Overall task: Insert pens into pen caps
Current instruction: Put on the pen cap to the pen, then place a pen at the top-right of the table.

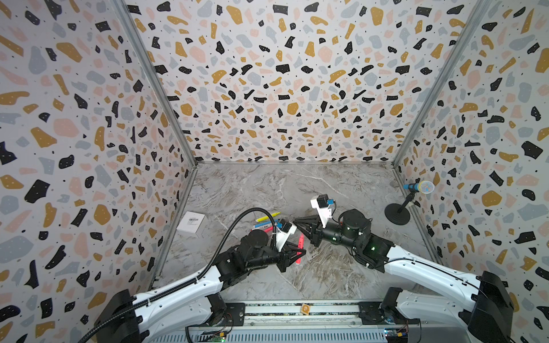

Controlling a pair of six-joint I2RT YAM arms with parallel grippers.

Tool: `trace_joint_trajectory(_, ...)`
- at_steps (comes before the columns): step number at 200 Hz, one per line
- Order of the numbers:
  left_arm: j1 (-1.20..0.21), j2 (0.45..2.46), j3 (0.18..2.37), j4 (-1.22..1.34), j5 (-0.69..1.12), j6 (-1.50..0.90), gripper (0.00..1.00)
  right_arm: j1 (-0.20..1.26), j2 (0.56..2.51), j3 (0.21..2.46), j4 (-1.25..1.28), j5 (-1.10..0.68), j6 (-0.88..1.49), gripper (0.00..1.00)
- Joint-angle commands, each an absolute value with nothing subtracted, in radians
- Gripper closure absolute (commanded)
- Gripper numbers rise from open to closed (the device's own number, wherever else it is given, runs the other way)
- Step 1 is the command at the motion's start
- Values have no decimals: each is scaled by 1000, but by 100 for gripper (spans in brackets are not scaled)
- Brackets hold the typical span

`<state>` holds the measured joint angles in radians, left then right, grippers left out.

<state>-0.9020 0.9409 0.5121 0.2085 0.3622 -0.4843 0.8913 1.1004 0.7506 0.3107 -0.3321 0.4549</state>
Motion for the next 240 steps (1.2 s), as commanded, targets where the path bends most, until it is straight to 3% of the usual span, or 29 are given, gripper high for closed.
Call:
trace_joint_trajectory(1,-827,936,522,573,158,-557,100,844,1071,844,-13,-583,388,72)
trace_joint_trajectory(13,-836,937,500,566,164,-556,100,795,1045,911,-29,-594,362,53)
trace_joint_trajectory(31,-850,942,480,549,173,-546,100,756,1017,983,-55,-602,329,46)
trace_joint_trajectory(134,-878,975,498,541,172,-517,100,798,1212,1082,-165,-554,214,51)
trace_joint_trajectory(154,-877,982,507,543,170,-515,100,804,1239,1082,-164,-558,212,56)
trace_joint_trajectory(173,-877,987,514,538,165,-512,100,805,1249,1080,-157,-565,211,91)
trace_joint_trajectory(182,-877,988,518,525,149,-512,100,801,1252,1084,-158,-550,210,99)
trace_joint_trajectory(194,-877,989,523,501,126,-508,100,784,1256,1092,-155,-530,209,100)
trace_joint_trajectory(204,-878,986,521,485,112,-503,82,758,1261,1099,-149,-525,210,100)
trace_joint_trajectory(214,-878,983,521,457,86,-507,53,725,1272,1119,-150,-519,208,100)
trace_joint_trajectory(225,-878,982,536,382,34,-504,36,676,1296,1156,-171,-496,193,100)
trace_joint_trajectory(230,-878,982,543,341,9,-497,10,650,1311,1177,-188,-484,184,100)
trace_joint_trajectory(240,-878,978,548,266,-45,-484,3,586,1352,1222,-224,-463,165,100)
